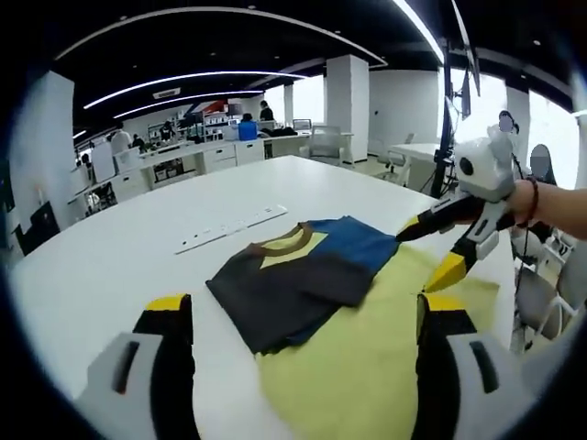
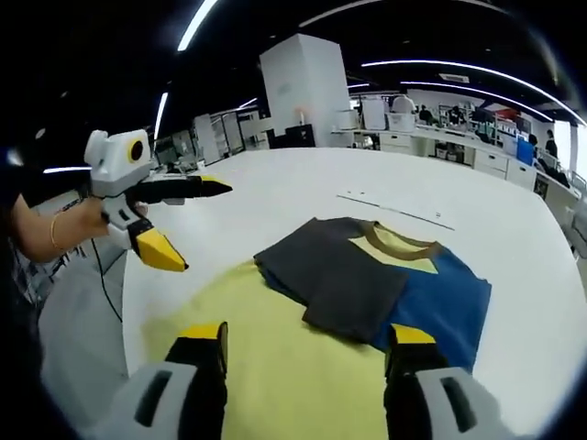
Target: Fold the garment on the visible template until the final outline fits inside the template.
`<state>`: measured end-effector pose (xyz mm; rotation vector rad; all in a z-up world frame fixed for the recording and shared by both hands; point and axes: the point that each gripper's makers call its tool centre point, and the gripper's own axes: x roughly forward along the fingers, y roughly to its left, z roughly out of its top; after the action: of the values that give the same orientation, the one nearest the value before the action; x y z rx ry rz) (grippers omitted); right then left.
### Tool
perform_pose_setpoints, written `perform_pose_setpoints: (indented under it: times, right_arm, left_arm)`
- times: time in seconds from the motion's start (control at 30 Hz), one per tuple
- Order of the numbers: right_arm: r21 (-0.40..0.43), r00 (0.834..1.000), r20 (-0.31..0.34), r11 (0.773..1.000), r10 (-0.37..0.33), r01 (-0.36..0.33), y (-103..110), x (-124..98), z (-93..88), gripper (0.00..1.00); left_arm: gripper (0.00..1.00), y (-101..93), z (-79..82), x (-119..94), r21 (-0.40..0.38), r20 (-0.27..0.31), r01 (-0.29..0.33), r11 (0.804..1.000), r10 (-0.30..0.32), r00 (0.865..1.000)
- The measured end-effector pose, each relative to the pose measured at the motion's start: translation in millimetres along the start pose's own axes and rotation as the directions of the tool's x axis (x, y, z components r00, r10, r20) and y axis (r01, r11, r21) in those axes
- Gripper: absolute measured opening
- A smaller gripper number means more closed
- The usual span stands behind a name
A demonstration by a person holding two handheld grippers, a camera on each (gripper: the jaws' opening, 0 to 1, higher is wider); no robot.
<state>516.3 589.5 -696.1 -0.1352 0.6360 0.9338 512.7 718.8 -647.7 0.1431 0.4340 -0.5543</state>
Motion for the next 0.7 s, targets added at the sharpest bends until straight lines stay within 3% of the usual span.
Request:
perform_pose_setpoints:
  times: [0.17, 0.7]
  right_arm:
    - [-0.018, 1.000, -0.013, 1.000, 0.005, -0.005, 0, 17, 3.7, 0.64]
    - [-0.001, 0.999, -0.044, 1.000, -0.014, 0.014, -15, 60, 5.3, 0.42]
  left_arm:
    - [0.99, -0.1, -2.8, -9, -0.001, -0.001, 0.001, 1.000, -0.001, 1.000]
    - [0.97, -1.5, -12.9, -25, -0.027, -0.003, -0.007, 1.000, 0.007, 1.000]
